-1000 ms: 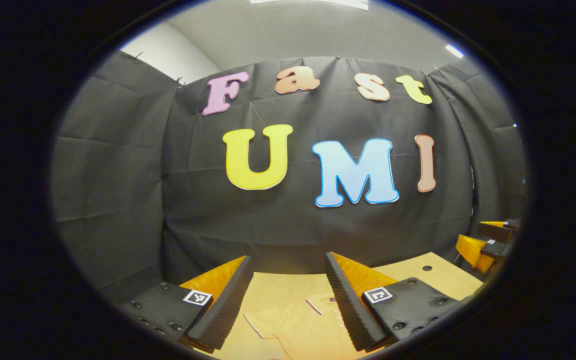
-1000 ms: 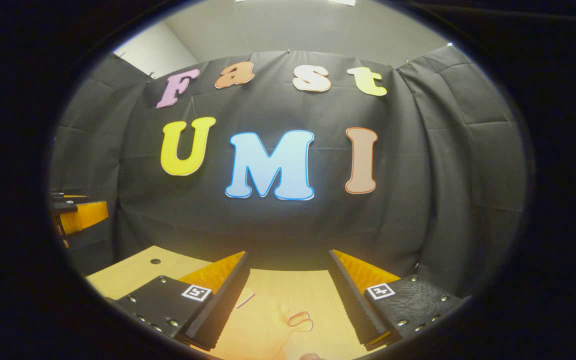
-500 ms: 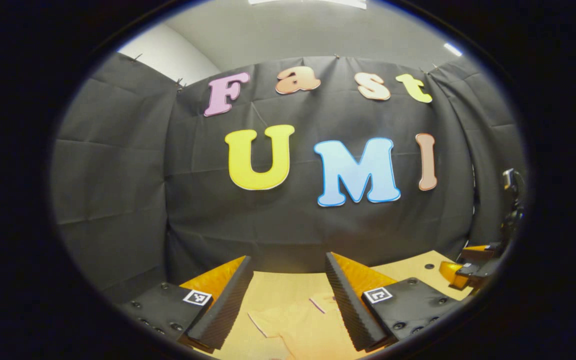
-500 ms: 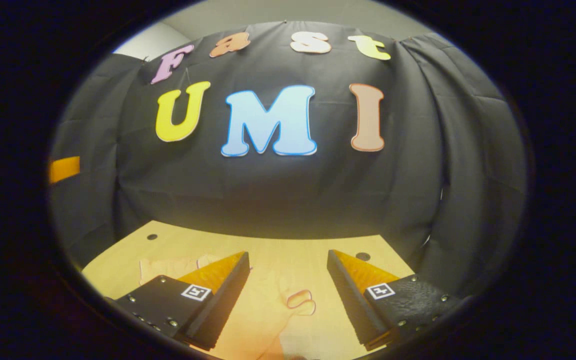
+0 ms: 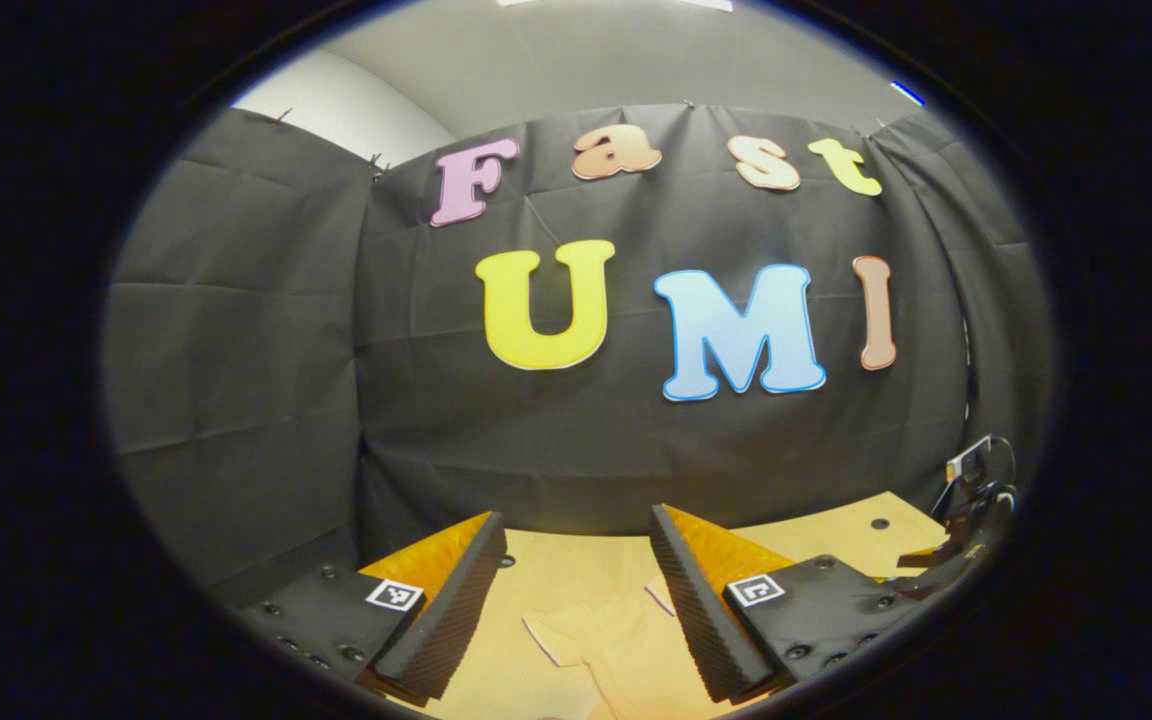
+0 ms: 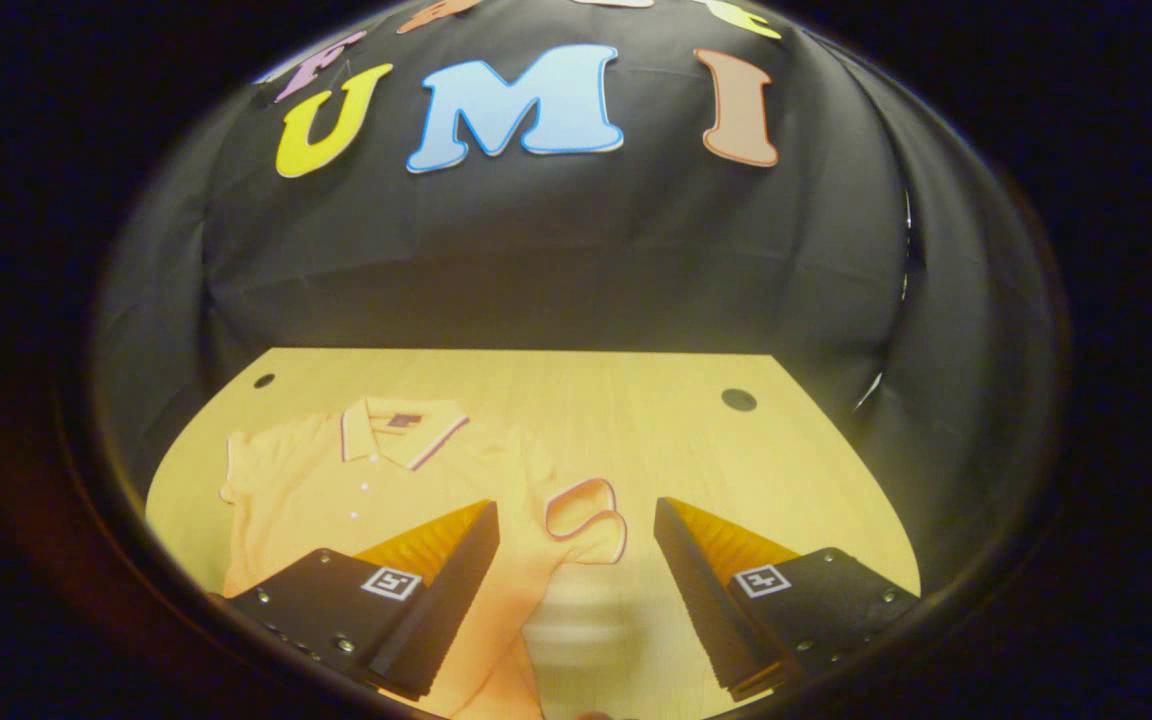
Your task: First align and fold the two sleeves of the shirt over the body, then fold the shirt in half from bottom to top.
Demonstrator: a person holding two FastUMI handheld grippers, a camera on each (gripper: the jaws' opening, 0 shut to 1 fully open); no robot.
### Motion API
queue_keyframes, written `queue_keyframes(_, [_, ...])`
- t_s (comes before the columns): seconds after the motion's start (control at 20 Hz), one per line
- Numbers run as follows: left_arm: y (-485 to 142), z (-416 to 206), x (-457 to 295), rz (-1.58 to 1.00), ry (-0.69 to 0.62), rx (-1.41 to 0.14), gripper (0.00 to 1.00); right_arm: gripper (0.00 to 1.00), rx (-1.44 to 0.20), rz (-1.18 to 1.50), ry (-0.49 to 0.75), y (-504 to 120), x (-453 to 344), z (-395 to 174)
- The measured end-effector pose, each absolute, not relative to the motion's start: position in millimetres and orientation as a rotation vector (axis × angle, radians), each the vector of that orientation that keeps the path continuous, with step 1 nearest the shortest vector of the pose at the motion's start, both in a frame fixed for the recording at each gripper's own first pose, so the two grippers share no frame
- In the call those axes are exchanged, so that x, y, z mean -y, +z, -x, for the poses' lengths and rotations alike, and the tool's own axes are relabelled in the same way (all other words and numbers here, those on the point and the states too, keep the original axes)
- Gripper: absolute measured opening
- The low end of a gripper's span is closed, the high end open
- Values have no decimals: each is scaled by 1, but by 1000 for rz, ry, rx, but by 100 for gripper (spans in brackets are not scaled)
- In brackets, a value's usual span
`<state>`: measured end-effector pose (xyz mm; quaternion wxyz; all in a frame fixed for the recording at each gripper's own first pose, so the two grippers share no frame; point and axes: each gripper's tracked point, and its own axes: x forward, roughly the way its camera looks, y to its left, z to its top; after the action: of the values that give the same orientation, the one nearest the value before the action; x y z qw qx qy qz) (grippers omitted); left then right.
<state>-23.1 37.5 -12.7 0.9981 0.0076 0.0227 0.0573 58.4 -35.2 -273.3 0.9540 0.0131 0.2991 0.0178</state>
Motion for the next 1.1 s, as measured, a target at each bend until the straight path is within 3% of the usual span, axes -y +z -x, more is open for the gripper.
queue_keyframes(0.8, [-44,57,-98,-52,258,-149,94,95,-847,-89,-20,-381,49,-91])
queue_keyframes(0.95, [-44,55,-101,-56,265,-157,94,87,-831,-103,-19,-380,49,-98])
queue_keyframes(1.05, [-45,52,-99,-50,259,-160,94,70,-834,-111,18,-381,41,-101])
queue_keyframes(1.1, [-45,50,-97,-47,256,-161,94,46,-847,-111,31,-381,39,-102])
